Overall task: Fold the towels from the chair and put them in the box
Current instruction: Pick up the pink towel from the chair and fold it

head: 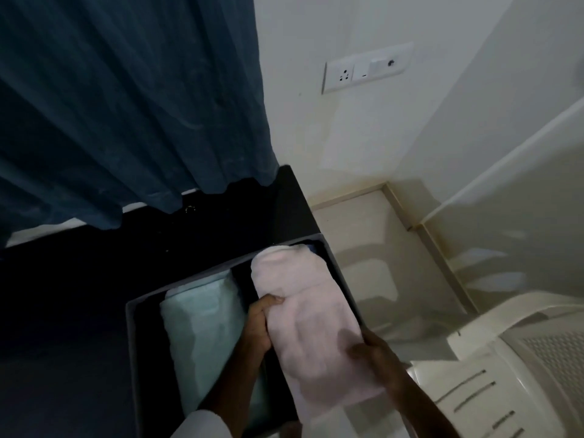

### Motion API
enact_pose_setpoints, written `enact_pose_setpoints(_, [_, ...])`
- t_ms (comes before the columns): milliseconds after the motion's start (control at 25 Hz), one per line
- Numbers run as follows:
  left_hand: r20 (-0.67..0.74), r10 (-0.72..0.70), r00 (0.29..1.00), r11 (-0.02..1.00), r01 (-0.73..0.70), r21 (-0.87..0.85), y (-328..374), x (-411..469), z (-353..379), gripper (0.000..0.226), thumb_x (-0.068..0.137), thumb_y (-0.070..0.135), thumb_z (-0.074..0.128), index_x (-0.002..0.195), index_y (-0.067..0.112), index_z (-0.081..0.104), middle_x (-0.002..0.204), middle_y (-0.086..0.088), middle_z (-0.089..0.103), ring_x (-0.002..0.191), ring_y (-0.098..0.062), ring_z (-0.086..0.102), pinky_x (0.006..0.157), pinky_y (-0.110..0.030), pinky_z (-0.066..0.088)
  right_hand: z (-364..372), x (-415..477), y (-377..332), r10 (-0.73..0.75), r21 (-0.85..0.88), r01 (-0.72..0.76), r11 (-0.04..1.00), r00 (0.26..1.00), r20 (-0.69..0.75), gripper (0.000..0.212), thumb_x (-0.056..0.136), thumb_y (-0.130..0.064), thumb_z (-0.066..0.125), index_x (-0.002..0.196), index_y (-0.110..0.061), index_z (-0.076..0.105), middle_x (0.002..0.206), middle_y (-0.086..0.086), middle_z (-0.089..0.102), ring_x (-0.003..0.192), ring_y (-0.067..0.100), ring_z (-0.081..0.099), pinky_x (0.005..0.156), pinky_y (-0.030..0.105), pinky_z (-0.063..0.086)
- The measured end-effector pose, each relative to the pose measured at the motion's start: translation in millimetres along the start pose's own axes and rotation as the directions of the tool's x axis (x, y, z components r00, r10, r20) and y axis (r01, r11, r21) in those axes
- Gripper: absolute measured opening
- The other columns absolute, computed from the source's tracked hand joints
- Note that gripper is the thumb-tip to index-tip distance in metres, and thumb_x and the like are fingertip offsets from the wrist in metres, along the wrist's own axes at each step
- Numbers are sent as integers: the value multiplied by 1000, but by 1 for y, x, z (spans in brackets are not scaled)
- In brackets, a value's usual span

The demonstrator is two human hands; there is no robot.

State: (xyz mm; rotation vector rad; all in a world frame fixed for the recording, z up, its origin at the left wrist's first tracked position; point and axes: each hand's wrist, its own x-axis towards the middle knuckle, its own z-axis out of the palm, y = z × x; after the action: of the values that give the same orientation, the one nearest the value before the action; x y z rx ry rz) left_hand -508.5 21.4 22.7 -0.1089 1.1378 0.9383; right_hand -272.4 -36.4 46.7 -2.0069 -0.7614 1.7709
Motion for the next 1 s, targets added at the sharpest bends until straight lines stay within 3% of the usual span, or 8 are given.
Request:
enact_pose_setpoints(120, [18, -75, 997, 997, 75, 16, 2, 32, -12, 40, 59, -3, 67, 99, 0, 69, 100, -20, 67, 92, -37, 64, 103, -50, 44, 12, 11, 12, -143, -519, 124, 845, 990, 4, 60, 83, -17, 62, 141, -17, 49, 131, 9, 58, 115, 26, 59, 99, 39, 47])
enact_pose_setpoints(200, [45, -125, 991, 992, 125, -14, -1, 39, -15, 36, 73, 4, 71, 109, 2, 68, 108, -21, 69, 97, -36, 66, 103, -48, 46, 31, 15, 28, -322, -678, 130, 724, 932, -166, 53, 88, -14, 51, 139, -4, 43, 118, 21, 65, 106, 41, 66, 88, 43, 54])
enact_pose_setpoints(520, [27, -76, 997, 992, 78, -100, 5, 41, -8, 59, 74, 8, 71, 131, 1, 59, 126, -23, 63, 114, -40, 60, 102, -52, 46, 49, 22, 37, -447, -842, 147, 519, 886, -121, 65, 87, -21, 40, 152, -25, 39, 106, 15, 68, 71, 31, 69, 58, 36, 57])
enact_pose_setpoints(640, [34, -33, 999, 996, 35, -77, 1, 46, -9, 65, 68, 6, 69, 133, 6, 59, 129, -21, 61, 118, -40, 57, 102, -51, 45, 57, 14, 50, -607, -860, 316, 400, 795, 10, 67, 91, -40, 51, 154, -21, 40, 136, 20, 58, 116, 37, 60, 89, 41, 56])
enact_pose_setpoints(760, [-76, 276, 958, 950, -260, 174, -3, 61, -5, 67, 66, 9, 67, 132, 14, 57, 118, -15, 66, 106, -33, 63, 97, -49, 50, 49, 16, 48, -497, -882, 378, 281, 844, 203, 85, 89, -58, 50, 158, -48, 1, 162, 11, 30, 146, 31, 36, 106, 48, 49])
enact_pose_setpoints(840, [-79, 591, 803, 634, -402, 660, -6, 53, -4, 60, 70, 13, 70, 127, 10, 52, 121, -11, 61, 108, -27, 61, 96, -32, 49, 50, 21, 46, -264, -921, 252, 297, 949, 174, 99, 91, -55, 54, 144, -55, -30, 170, 2, -3, 155, 28, 12, 116, 51, 33])
enact_pose_setpoints(920, [192, 813, 550, 69, -418, 906, -16, 31, 0, 51, 77, 11, 67, 125, 8, 51, 129, -8, 47, 118, -22, 52, 98, -24, 42, 58, 21, 50, -215, -940, 222, 257, 962, 169, 109, 92, -53, 56, 136, -52, -44, 168, 6, -18, 156, 33, 2, 119, 55, 23])
enact_pose_setpoints(1000, [610, 638, 470, -415, -456, 787, -23, 20, 14, 50, 86, 16, 59, 135, 13, 48, 146, -7, 39, 139, -25, 36, 114, -36, 33, 64, 20, 52, -247, -946, 236, 224, 952, 179, 119, 89, -55, 59, 130, -46, -52, 167, 14, -19, 155, 39, 2, 119, 58, 22])
